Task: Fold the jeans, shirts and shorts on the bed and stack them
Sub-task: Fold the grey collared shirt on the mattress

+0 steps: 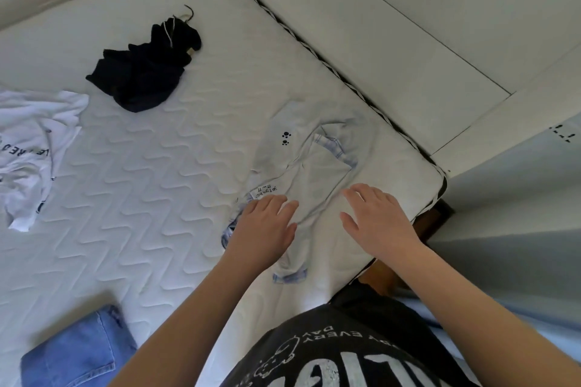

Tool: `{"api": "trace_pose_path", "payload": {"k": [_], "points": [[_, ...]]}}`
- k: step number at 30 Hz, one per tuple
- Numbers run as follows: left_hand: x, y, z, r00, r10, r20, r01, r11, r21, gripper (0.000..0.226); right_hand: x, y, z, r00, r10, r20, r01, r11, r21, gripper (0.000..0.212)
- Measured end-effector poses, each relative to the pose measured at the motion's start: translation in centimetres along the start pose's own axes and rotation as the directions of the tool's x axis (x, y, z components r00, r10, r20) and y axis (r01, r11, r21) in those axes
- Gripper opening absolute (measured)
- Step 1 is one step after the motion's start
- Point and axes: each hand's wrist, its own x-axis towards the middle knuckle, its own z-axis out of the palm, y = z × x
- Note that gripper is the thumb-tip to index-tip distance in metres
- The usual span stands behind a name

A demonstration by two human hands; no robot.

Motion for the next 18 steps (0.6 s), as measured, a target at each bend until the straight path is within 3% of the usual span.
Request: {"api": "trace_pose_path", "payload": {"k": [10,18], "points": [[16.5,3.5,6.4,0.974,-0.094,0.207,0.101,0.994,-0.027,0.042,13.2,12.5,1.9,0.993,-0.057,0.105,0.055,0.998,0.024,0.05],[27.1,1.1,12.8,0.971,-0.109,0.215,0.127,0.989,-0.074,0.044,23.3,19.1,5.7,0.997,-0.016,0.075,0.011,0.997,0.072,0.044]]}}
